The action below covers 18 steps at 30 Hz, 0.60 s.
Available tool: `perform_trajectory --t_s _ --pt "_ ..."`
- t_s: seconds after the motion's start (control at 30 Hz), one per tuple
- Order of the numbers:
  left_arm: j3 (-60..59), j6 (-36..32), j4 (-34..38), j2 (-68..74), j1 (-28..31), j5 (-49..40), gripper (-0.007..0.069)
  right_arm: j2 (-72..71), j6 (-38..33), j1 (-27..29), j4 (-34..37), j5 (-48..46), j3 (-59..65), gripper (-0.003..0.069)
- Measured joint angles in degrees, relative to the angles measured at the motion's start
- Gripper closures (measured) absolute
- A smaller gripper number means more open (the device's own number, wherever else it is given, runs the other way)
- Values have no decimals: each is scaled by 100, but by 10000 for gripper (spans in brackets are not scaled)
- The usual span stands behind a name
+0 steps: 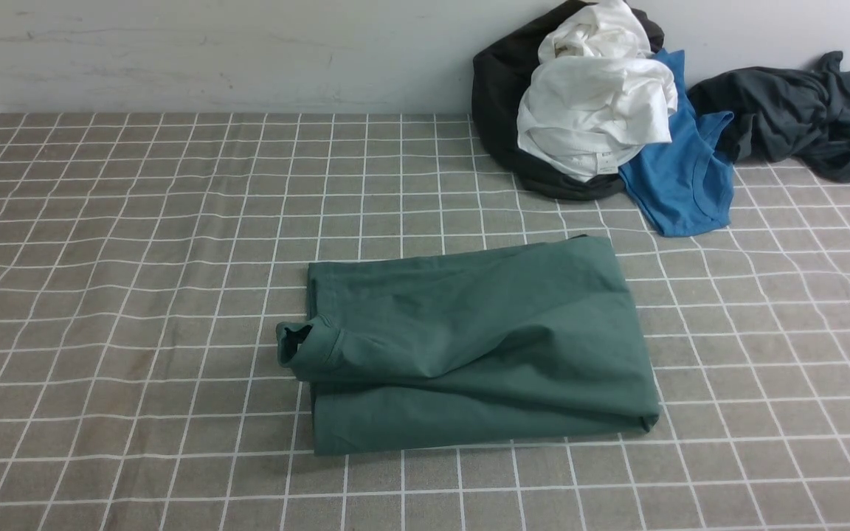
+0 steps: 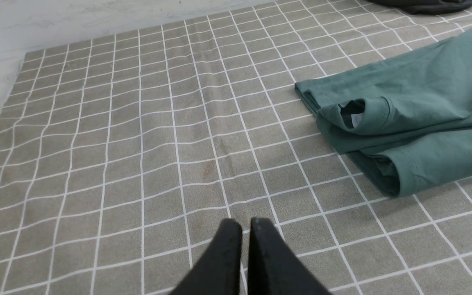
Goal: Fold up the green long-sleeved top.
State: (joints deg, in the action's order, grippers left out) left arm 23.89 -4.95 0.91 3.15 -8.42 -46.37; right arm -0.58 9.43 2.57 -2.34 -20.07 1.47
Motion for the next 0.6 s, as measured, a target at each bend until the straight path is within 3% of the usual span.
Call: perform_trajectory --t_s 0.6 --pt "0 0 0 0 0 0 611 0 -41 0 0 0 0 673"
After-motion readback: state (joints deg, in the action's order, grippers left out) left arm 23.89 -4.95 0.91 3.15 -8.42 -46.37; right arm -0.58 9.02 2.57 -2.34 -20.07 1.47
